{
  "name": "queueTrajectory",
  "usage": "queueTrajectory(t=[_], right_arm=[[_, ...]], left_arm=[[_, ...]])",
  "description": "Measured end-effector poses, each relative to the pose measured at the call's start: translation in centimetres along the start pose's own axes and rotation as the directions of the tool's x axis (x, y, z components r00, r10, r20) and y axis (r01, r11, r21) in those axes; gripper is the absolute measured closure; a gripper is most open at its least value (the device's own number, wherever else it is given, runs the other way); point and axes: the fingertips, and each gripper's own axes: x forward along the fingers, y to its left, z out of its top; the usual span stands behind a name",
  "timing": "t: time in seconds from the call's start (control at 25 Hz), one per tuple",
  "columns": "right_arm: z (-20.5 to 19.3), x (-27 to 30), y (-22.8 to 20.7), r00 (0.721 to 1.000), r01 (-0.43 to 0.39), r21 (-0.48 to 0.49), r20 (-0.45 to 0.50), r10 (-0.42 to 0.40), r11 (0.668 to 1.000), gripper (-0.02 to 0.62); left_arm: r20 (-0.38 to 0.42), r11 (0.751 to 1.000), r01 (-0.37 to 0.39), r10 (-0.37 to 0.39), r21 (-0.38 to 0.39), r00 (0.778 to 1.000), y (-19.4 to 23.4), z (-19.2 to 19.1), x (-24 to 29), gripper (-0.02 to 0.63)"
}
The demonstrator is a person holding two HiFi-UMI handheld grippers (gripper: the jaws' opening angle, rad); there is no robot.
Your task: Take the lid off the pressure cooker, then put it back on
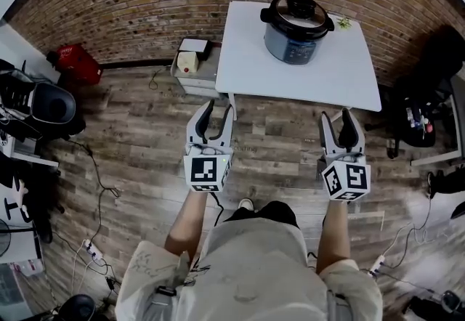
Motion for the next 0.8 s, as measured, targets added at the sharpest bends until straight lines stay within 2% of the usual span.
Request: queueTrajectory(t=[0.4, 0.8], right_arm=[[-0.7, 5.6, -3.6, 1.000, 0.013, 0.017, 0.015, -0.013, 1.000, 0.333], [1.3, 17.8, -11.4, 0.997, 0.008, 0.045, 0.080, -0.012, 0.999, 0.333]], left_arm=[[-0.004, 1.000, 0.018, -0.018, 0.011, 1.000, 0.5, -0.8, 6.5, 0.431], [-0.001, 0.999, 0.019, -0.019, 0.047, 1.000, 1.5, 0.6, 21.0, 0.431]])
